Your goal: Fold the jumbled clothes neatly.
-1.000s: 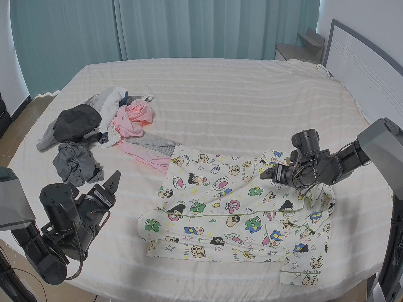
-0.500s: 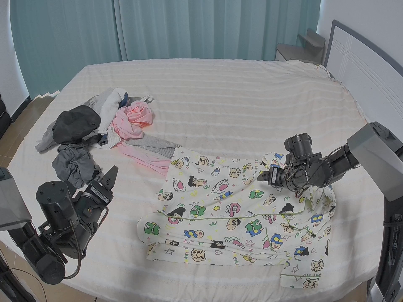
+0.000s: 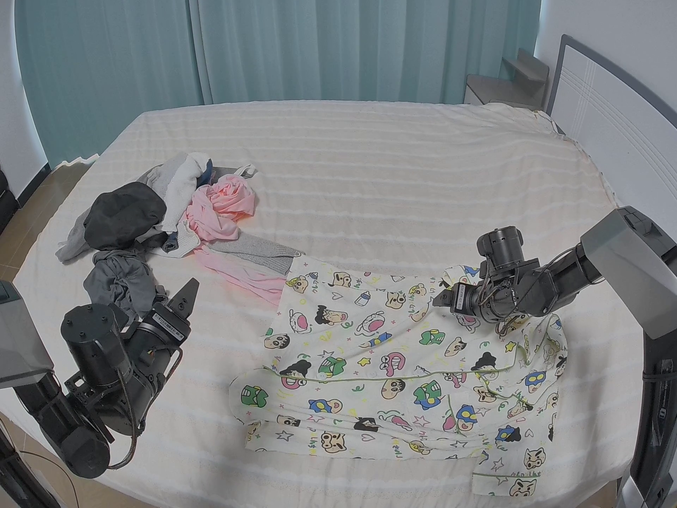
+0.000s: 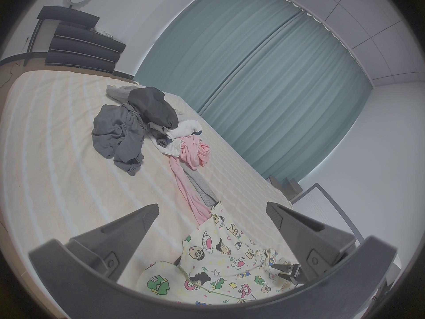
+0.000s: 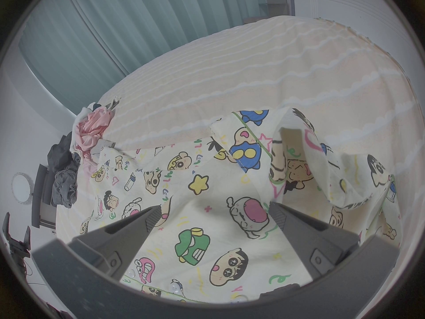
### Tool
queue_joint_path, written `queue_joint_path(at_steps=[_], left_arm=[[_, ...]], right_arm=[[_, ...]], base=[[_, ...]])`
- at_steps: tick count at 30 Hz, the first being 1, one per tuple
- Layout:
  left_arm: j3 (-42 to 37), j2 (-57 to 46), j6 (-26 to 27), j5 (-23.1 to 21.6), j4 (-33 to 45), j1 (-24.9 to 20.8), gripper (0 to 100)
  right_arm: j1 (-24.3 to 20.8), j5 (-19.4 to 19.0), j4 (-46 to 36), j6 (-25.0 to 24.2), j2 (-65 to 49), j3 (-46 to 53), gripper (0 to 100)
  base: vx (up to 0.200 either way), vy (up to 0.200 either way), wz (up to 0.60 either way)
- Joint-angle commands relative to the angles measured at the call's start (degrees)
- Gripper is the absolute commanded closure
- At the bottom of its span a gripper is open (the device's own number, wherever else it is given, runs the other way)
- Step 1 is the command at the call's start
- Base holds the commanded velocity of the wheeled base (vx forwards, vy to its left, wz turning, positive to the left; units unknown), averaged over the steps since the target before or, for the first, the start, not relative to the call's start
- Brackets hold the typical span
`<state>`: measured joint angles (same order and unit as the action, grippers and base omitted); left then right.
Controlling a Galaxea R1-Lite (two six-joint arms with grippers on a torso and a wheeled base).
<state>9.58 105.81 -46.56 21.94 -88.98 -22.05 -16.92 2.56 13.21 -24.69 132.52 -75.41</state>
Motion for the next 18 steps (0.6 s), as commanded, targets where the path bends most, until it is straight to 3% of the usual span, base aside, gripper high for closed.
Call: queue_joint_path(at_steps=[1, 12, 18], left_arm=[[0.00, 0.09, -0.03, 0.03, -1.02, -0.01, 0], [0.09, 0.09, -0.03, -0.06, -1.02, -0.01, 0], [0.09, 0.01, -0.03, 0.03, -1.02, -0.01, 0]], right_arm=[[0.13, 0.25, 0.06, 0.08, 0.02, 0.00, 0], [1.63, 7.99, 0.14, 1.48, 0.28, 0.53, 0], [0.92, 9.22, 2.69, 1.83, 3.79, -1.32, 0]], base=[[0.000, 0.000, 0.00], [0.000, 0.000, 0.00], [0.000, 0.000, 0.00]])
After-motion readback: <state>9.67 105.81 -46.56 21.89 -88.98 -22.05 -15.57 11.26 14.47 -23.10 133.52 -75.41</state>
